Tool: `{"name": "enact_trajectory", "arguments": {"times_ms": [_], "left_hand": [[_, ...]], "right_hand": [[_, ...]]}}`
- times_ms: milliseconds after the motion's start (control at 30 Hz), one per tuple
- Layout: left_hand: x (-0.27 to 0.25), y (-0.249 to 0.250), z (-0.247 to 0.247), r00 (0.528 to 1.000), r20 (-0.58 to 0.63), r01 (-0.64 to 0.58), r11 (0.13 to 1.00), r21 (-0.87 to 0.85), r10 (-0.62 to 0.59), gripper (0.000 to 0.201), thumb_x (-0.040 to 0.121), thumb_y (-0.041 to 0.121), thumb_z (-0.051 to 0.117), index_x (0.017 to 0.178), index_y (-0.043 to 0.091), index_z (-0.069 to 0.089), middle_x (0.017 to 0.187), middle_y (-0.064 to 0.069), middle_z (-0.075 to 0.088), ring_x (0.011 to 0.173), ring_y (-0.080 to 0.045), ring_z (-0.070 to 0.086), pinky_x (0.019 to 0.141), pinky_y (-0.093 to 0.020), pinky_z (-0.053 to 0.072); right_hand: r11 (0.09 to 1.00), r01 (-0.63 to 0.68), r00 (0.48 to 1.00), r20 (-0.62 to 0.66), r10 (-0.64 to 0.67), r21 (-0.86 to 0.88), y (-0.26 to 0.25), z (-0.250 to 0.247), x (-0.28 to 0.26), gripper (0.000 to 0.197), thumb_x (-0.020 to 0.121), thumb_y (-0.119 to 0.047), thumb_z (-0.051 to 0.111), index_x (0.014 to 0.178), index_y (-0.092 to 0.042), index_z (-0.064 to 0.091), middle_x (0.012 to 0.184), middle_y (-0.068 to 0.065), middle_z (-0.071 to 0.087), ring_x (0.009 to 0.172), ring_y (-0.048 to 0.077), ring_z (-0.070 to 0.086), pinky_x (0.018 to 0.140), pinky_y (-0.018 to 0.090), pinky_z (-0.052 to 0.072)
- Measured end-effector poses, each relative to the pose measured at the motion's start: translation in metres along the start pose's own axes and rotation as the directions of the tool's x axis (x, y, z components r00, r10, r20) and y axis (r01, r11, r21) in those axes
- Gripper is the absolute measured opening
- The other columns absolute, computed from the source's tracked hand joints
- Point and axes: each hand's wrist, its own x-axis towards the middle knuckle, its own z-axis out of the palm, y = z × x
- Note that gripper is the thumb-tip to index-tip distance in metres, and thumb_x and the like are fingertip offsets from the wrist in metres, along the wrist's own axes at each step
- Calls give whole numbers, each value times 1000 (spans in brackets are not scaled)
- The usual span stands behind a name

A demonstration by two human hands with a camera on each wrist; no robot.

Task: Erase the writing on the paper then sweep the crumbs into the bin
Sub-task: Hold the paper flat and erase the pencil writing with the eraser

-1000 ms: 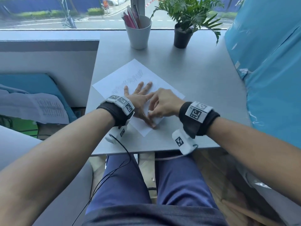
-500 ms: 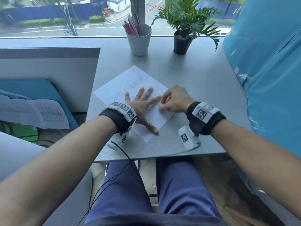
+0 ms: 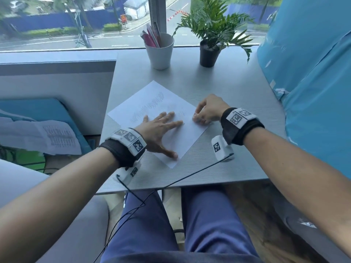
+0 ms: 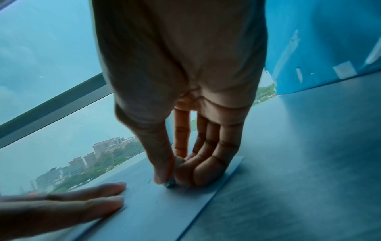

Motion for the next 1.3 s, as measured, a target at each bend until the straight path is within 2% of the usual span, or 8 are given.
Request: {"name": "enact_trajectory", "arguments": {"times_ms": [167, 300, 433, 567, 700, 800, 933, 1300], "left_hand": [[-6, -3, 12, 998, 39, 46, 995, -88, -43, 135, 49, 90, 68, 152, 52, -11, 161, 10, -28, 147, -19, -29, 108, -75, -12], [-2, -3, 17, 996, 61, 68, 994, -90, -63, 147, 39, 94, 67, 150, 50, -18, 157, 14, -36, 142, -17, -39, 107, -74, -16], [-2, -2, 18, 995, 70, 71, 994, -80, -65, 149, 37, 95, 66, 148, 49, -22, 156, 14, -38, 141, -17, -40, 107, -74, -16], [-4, 1, 15, 994, 84, 72, 994, -83, -65, 149, 38, 94, 66, 147, 50, -24, 156, 11, -39, 140, -20, -41, 106, -75, -17], [-4, 1, 14, 993, 85, 89, 993, -72, -83, 148, 40, 93, 68, 149, 48, -22, 156, 11, -38, 141, -19, -40, 106, -75, -16], [-3, 2, 15, 992, 96, 82, 995, -57, -76, 147, 40, 95, 66, 147, 50, -24, 154, 9, -41, 140, -22, -41, 104, -77, -17], [-4, 4, 13, 993, 84, 94, 993, -66, -89, 148, 41, 93, 68, 149, 47, -22, 157, 9, -37, 143, -22, -38, 105, -76, -15], [-6, 6, 11, 990, 112, 98, 993, -62, -90, 148, 43, 92, 69, 149, 46, -24, 155, 8, -41, 141, -22, -40, 105, -76, -15]], "right_hand": [[979, 137, 984, -95, -152, -148, -12, 13, -17, 13, 71, -14, 80, 83, -10, 77, 80, 5, 73, 74, 14, 65, 67, 19, 52], [960, 237, 971, 52, -232, -148, -20, 37, -38, 11, 70, -20, 81, 81, -18, 79, 74, -3, 70, 72, 6, 64, 53, 7, 44], [970, 215, 970, -91, -226, -111, -21, 51, -38, 9, 70, -22, 79, 77, -16, 79, 74, -3, 71, 73, 7, 64, 64, 15, 49], [929, 335, 942, 87, -325, -155, -26, 67, -54, 8, 73, -20, 75, 75, -13, 78, 72, 0, 72, 67, 10, 64, 56, 17, 47], [969, 233, 966, -96, -241, -88, -22, 53, -38, 8, 73, -20, 73, 72, -14, 77, 69, -1, 71, 67, 7, 60, 62, 18, 44], [917, 359, 932, 119, -342, -176, -29, 68, -55, 10, 72, -19, 72, 67, -11, 75, 64, 2, 70, 56, 10, 60, 53, 21, 45], [963, 249, 965, -58, -256, -99, -26, 53, -40, 5, 68, -19, 76, 71, -16, 79, 67, -2, 73, 61, 5, 63, 53, 10, 46], [912, 349, 936, 132, -327, -213, -32, 64, -56, 12, 70, -16, 71, 58, -15, 72, 57, -4, 64, 53, 5, 57, 50, 19, 44]]}}
